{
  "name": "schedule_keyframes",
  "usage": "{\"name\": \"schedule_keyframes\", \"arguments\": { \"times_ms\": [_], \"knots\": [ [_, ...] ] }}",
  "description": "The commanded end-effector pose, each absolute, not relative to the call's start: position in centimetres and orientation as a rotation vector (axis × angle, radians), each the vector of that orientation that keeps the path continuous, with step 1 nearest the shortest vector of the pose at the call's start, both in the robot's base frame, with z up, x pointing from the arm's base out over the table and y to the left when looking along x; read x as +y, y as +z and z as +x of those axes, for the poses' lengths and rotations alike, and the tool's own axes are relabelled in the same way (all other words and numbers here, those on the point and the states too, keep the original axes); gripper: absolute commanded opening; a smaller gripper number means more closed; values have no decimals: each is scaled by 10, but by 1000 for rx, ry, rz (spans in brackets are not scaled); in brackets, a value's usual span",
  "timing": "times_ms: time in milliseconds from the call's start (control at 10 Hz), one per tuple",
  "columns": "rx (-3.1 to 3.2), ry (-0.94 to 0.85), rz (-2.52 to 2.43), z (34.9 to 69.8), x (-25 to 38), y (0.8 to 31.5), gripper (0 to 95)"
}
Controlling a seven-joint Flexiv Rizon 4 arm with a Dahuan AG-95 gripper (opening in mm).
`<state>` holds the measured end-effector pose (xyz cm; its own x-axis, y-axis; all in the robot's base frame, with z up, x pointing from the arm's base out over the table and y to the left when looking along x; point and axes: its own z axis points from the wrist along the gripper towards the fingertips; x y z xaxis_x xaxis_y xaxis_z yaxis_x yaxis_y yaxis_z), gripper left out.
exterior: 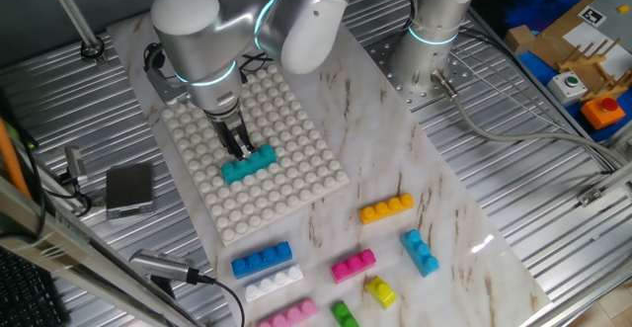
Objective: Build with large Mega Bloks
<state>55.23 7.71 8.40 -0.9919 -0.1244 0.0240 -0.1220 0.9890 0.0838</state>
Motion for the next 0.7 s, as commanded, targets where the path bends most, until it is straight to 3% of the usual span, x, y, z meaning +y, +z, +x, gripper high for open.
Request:
{"name": "schedule_keyframes", "arguments": {
  "times_ms": [100, 700],
  "knots": [
    [-3103, -120, 201, 551, 78, 83, 0],
    [-3098, -121, 230, 535, 74, 90, 0]
  ]
}}
